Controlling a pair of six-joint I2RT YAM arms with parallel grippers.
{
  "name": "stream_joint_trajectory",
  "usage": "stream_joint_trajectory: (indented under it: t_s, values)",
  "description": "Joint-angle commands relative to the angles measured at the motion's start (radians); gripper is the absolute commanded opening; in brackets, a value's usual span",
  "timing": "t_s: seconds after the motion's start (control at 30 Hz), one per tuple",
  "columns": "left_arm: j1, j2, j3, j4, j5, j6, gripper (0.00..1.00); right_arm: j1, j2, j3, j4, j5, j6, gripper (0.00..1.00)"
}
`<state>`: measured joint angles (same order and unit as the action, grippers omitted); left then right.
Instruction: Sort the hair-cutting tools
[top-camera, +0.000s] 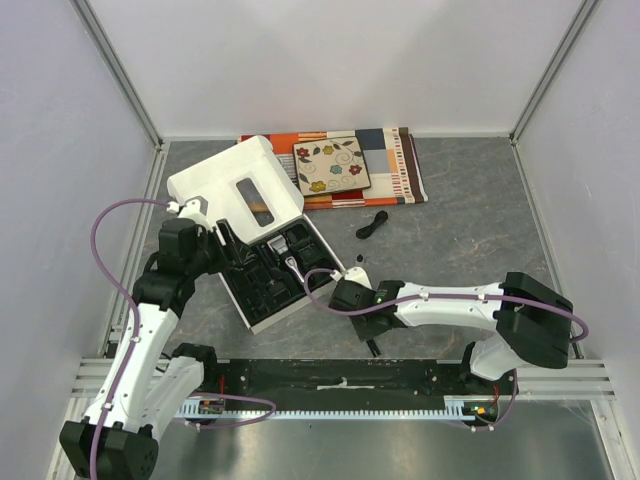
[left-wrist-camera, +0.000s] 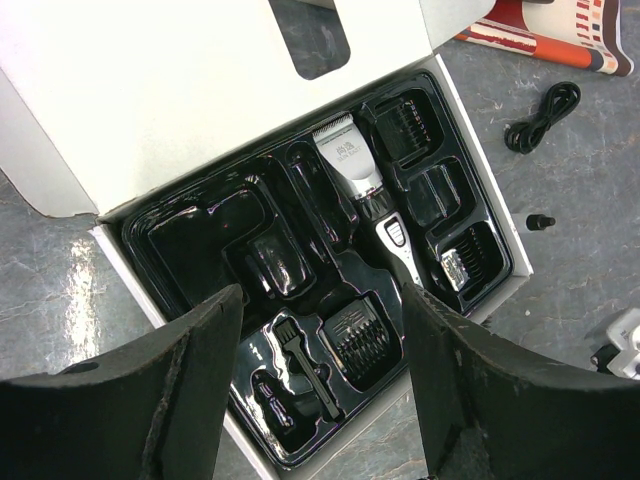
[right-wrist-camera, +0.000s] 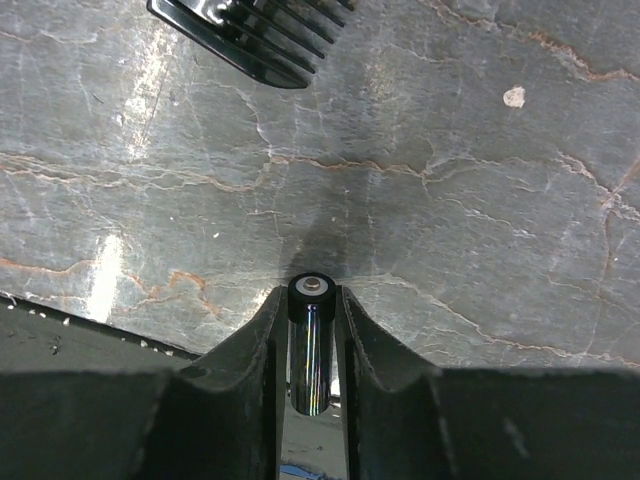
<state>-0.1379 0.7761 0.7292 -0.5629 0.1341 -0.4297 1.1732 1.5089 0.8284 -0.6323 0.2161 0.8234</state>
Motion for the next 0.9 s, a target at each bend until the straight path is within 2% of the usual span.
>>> stream_joint_trajectory:
  t_s: [0.0,0.23,0.4,0.47,0.53,0.73,0.87]
  values:
    - [-0.003,-0.008,-0.002,0.029,0.015,-0.012,0.71,0.025,0.062,-0.025,0.025,0.014,0.049,0.30]
    - [-0.005,-0.008,-0.002,0.028,0.019,-0.011,0.71,0.054,0.062,-0.025,0.022,0.029,0.083,0.35]
    - [-0.005,-0.008,-0.002,0.029,0.016,-0.012,0.71,0.068,0.057,-0.015,0.007,0.051,0.091,0.16]
    - [-0.005,-0.008,-0.002,0.029,0.015,-0.012,0.71,0.071,0.054,0.012,-0.010,0.069,0.088,0.11]
    - [-0.006,-0.009,-0.002,0.029,0.015,-0.012,0.71,0.071,0.048,0.046,-0.047,0.095,0.079,0.12]
    - [-0.006,-0.006,-0.004,0.029,0.012,-0.012,0.71,0.072,0.073,0.311,-0.142,0.167,-0.004,0.13]
    - [-0.006,-0.011,-0.004,0.029,0.004,-0.012,0.70,0.063,0.158,0.481,-0.171,0.183,-0.094,0.14]
